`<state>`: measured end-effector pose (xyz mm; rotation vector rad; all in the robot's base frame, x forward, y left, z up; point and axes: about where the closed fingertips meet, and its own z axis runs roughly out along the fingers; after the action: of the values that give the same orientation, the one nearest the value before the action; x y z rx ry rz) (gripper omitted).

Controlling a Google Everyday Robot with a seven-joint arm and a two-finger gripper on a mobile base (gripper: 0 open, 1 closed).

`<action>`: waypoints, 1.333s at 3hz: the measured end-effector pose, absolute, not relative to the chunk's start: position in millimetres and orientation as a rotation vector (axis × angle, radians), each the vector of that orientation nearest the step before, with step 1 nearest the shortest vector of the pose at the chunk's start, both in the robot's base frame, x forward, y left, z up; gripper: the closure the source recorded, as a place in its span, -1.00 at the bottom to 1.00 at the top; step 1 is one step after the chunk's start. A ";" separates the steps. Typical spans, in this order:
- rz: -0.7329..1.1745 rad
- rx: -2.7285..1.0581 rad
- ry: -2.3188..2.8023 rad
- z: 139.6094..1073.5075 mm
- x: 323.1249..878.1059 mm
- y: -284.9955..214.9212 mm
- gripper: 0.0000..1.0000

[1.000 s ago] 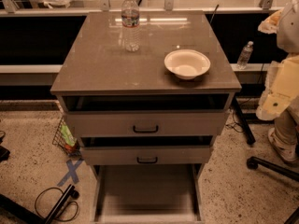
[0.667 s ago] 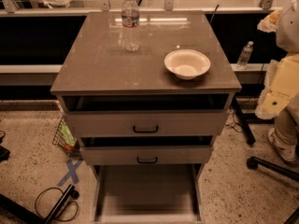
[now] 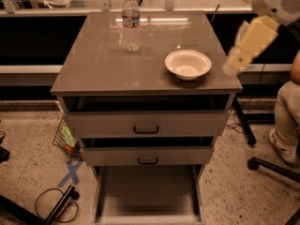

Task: Place water bottle into bottom drawer

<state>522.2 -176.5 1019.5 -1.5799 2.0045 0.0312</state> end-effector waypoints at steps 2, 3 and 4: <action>0.322 -1.395 1.874 1051.6 594.9 -110.3 -1.00; 0.328 -1.385 1.869 1045.5 603.6 -104.0 -1.00; 0.339 -1.334 1.832 1027.4 632.0 -97.5 -1.00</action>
Offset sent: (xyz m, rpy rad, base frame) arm 0.0994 0.0981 0.0447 0.4543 -0.0189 0.0076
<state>632.0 -97.5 1027.4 -1.3344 1.8316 0.3391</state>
